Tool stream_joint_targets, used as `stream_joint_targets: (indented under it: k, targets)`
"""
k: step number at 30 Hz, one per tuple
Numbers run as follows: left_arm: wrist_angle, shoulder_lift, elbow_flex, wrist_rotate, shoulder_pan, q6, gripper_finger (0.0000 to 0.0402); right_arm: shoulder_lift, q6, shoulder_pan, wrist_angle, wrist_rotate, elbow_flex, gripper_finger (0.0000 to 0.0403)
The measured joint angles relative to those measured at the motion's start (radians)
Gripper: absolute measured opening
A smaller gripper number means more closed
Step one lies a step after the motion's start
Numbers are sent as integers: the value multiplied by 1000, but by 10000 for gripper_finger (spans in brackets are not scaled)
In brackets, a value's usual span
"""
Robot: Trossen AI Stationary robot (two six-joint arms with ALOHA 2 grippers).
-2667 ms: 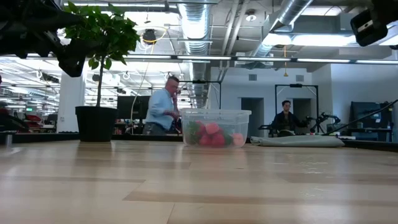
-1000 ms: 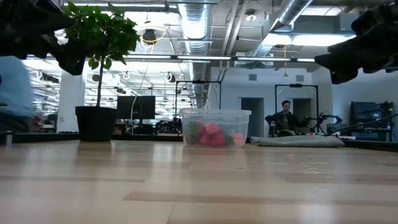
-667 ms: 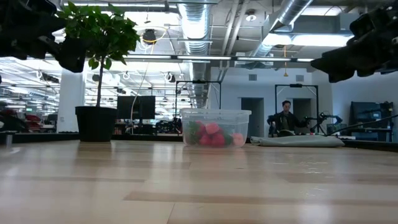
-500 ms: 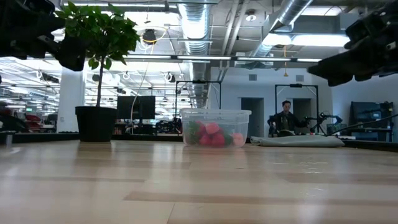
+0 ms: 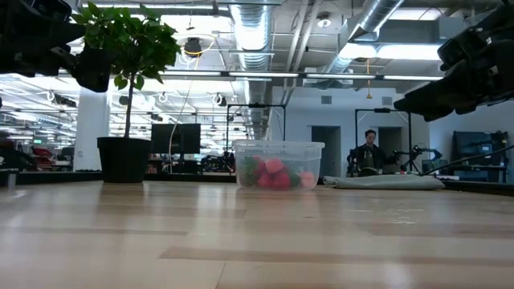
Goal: Pick and placing Produce into tupperware
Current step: Return to Home Position
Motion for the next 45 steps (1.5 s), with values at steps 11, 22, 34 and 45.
stream_joint_targets:
  k: [11, 22, 34, 45]
  targets:
    - [0, 0, 0, -1, 0, -13, 261, 0, 0, 0, 0, 0, 0, 205]
    - [0, 0, 0, -1, 0, -13, 261, 0, 0, 0, 0, 0, 0, 205]
    - [0, 0, 0, -1, 0, -14, 261, 0, 0, 0, 0, 0, 0, 205]
    - [0, 0, 0, -1, 0, -14, 261, 0, 1, 0, 0, 0, 0, 205]
